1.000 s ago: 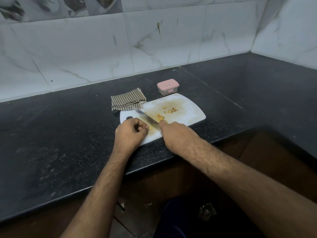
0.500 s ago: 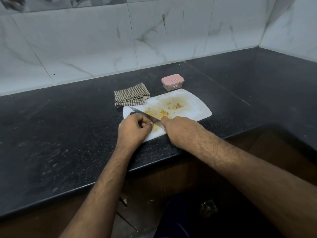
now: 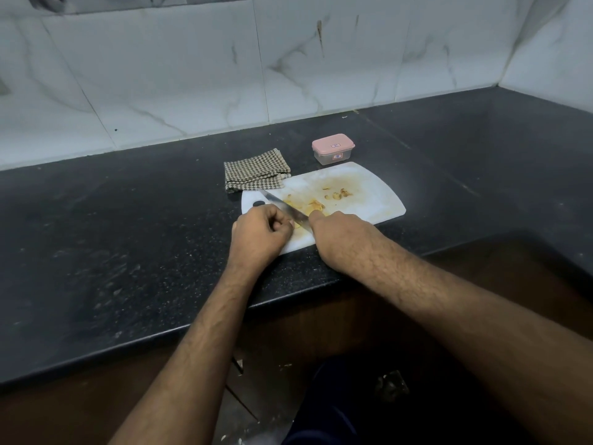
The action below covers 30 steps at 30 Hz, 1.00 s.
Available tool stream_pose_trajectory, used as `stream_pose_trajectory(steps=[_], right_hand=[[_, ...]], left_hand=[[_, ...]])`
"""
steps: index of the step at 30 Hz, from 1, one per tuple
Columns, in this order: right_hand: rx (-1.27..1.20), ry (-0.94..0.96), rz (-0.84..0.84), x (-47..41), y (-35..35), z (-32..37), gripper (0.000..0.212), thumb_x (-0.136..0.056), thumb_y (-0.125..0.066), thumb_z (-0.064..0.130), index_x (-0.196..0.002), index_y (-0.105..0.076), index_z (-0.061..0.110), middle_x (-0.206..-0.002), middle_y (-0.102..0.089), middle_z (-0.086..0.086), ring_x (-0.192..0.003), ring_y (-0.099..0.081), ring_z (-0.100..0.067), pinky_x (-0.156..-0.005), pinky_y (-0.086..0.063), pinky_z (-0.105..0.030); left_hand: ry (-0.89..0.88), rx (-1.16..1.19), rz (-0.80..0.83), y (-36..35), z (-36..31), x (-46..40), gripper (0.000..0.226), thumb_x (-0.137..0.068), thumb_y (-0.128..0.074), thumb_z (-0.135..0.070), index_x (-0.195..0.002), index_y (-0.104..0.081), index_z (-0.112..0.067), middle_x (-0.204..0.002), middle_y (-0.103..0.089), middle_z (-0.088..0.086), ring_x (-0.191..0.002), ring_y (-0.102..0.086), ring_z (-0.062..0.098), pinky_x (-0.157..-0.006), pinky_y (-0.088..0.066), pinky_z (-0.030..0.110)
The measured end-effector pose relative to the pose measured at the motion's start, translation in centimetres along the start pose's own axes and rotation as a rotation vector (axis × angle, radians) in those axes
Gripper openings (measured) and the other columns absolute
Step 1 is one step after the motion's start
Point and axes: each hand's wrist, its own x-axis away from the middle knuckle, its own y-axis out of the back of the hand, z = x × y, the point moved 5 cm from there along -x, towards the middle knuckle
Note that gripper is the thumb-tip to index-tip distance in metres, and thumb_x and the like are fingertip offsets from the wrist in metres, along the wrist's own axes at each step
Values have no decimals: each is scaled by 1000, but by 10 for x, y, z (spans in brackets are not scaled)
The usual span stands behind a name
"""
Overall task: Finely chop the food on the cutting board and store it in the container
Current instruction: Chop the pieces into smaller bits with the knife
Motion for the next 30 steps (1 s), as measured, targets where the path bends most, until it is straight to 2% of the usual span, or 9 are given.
stream_pose_trajectory(steps=[6, 12, 16, 21, 25, 30], right_hand=[[-111, -27, -33, 1, -9, -13, 28, -104, -42, 15, -132, -38, 17, -80, -43, -1, -78, -52, -20, -66, -42, -36], [-92, -7, -38, 0, -10, -16, 24, -105, -44, 18, -128, -39, 18, -80, -46, -1, -73, -51, -18, -65, -43, -36], [-62, -2, -29, -2, -8, -14, 22, -104, -43, 16, -126, -40, 17, -78, -44, -1, -66, -44, -14, -63, -41, -35], [2, 16, 6, -4, -3, -11, 21, -105, -43, 16, -126, -40, 15, -78, -42, -1, -66, -42, -13, -64, -40, -35], [20, 21, 25, -6, -4, -9, 23, -105, -44, 16, -127, -41, 14, -79, -41, -1, -67, -42, -13, -66, -42, -35], [42, 0, 63, -7, 0, -3, 34, -100, -49, 8, -132, -40, 13, -82, -41, -1, -82, -49, -20, -70, -42, -36]], left_hand=[[2, 13, -6, 1, -1, -1, 17, -85, -80, -27, -71, -70, -25, -64, -67, -11, -62, -60, 6, -81, -58, 40], [13, 37, -5, 1, -1, -2, 18, -85, -82, -24, -71, -71, -23, -66, -68, -9, -64, -60, 6, -75, -58, 35], [4, 31, -5, 0, -1, -2, 19, -86, -79, -24, -69, -70, -23, -65, -67, -10, -64, -61, 6, -78, -59, 37], [-14, 4, 0, -2, 1, -3, 17, -86, -76, -29, -71, -69, -23, -67, -68, -10, -69, -65, 12, -84, -58, 46], [-21, 3, 5, -2, 1, -4, 17, -86, -76, -30, -72, -69, -24, -67, -68, -9, -69, -65, 11, -83, -59, 46], [-8, 9, 10, -2, 2, -3, 16, -85, -75, -29, -70, -71, -26, -65, -68, -14, -66, -64, 8, -85, -59, 47]])
